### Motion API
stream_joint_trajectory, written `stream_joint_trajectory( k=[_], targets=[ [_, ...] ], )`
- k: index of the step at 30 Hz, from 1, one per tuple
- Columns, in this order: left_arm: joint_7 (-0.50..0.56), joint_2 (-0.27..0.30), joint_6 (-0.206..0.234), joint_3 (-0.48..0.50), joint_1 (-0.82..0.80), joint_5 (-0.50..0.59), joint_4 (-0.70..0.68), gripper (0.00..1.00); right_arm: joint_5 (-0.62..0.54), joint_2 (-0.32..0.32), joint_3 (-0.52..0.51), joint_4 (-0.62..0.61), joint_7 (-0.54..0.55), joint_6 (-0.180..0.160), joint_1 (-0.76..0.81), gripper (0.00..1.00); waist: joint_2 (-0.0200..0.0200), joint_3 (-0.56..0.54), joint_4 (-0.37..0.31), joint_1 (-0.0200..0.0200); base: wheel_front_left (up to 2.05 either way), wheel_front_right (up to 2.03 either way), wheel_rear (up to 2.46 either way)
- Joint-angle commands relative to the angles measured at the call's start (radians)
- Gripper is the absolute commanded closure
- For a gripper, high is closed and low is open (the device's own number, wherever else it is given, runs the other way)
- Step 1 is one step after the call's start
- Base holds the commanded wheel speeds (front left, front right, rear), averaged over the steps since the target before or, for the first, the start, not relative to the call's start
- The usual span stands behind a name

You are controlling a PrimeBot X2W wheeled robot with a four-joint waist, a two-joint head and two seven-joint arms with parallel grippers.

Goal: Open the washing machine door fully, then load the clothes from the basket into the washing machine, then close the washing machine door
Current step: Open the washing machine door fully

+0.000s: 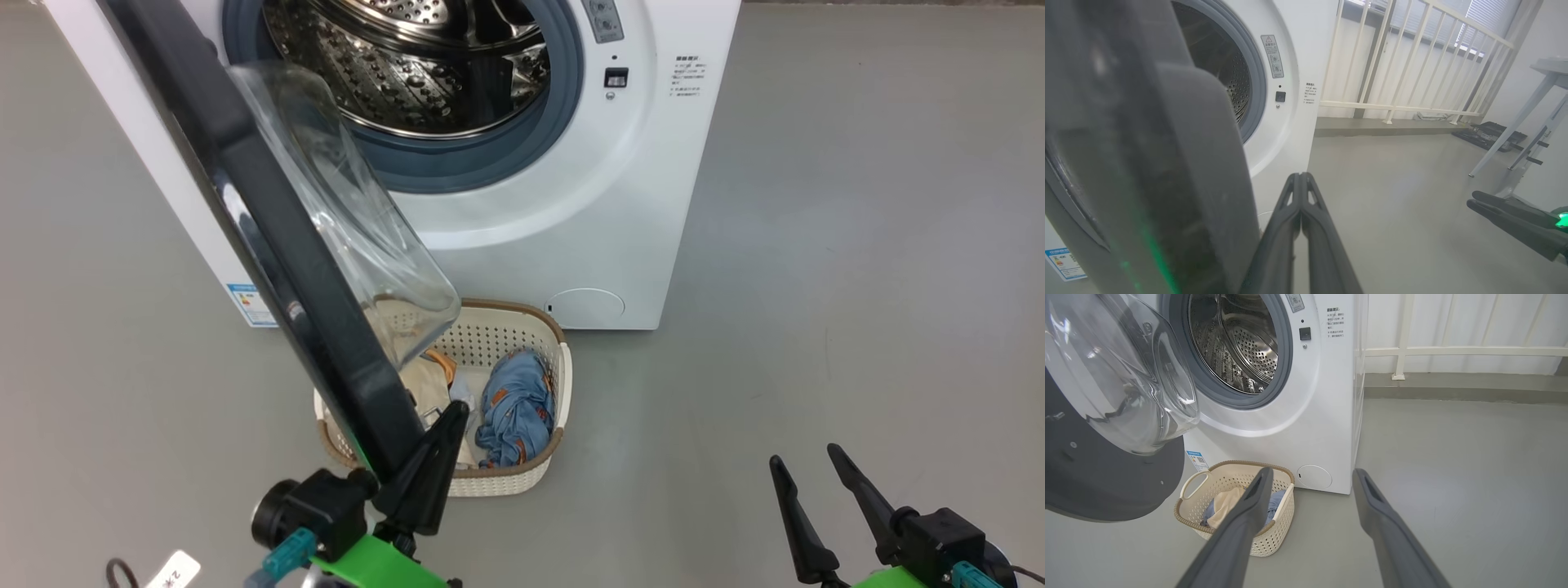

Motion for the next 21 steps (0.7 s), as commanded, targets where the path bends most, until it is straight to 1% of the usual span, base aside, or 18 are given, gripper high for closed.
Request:
stream_joint_trajectory(
  k=[1,11,16,21],
  targets=[
    [-0.006,0.001,0.005,0.028,-0.048,0.0,-0.021,1.0,0.007,-0.008,0.029,-0.019,-0.012,0.002,-0.033,0.0,0.0,0.003,-0.003,0.0,0.0,0.0,0.0],
    [-0.006,0.001,0.005,0.031,-0.064,-0.002,-0.012,1.0,0.009,-0.006,0.019,-0.016,-0.012,0.002,-0.036,0.0,0.0,0.023,-0.016,0.0,0.0,0.0,0.0],
    [-0.006,0.004,0.014,0.049,-0.058,-0.004,-0.004,1.0,0.008,-0.004,0.013,-0.016,-0.012,0.002,-0.037,0.0,0.0,0.026,-0.002,0.0,0.0,0.0,0.0],
    [-0.006,0.003,0.018,0.055,-0.052,-0.003,-0.011,1.0,0.009,-0.003,0.013,-0.013,-0.012,0.002,-0.039,0.0,0.0,0.025,0.032,0.0,0.0,0.0,0.0]
  ],
)
